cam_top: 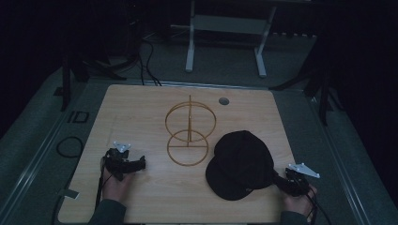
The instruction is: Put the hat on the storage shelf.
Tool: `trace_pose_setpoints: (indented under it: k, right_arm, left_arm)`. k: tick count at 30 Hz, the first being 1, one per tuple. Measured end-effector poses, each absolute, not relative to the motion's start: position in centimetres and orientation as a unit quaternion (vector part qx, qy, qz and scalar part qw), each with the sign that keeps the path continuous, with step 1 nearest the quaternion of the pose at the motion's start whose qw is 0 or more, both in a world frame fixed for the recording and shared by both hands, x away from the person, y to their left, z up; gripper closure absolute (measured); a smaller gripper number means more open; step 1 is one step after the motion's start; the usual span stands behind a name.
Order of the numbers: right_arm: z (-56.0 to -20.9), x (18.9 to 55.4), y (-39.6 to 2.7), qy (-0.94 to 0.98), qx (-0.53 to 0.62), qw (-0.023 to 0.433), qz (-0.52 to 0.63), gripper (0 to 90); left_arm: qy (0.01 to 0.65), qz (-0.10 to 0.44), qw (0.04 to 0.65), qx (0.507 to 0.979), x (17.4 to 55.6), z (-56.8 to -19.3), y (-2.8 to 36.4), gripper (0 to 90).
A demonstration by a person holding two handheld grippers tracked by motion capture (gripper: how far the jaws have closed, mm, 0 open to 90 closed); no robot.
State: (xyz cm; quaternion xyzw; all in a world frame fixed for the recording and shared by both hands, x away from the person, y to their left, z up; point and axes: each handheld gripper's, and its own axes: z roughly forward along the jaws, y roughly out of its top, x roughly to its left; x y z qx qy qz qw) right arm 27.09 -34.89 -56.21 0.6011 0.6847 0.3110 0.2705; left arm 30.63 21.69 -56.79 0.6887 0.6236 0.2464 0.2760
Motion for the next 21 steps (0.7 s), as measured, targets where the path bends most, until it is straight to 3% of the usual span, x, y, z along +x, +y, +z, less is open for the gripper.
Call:
trace_pose_setpoints:
  k: [15,21]
  right_arm:
    - [-56.21,27.15,-34.75,0.685,0.601,0.271,0.311,41.5]
    - [-55.84,26.82,-34.58,0.699,0.593,0.26,0.303,46.6]
  left_arm:
    - [0.625,0.247,0.276,0.687,30.66,-56.79,21.64,1.2]
    - [0.626,0.247,0.276,0.686,30.67,-56.79,21.62,1.2]
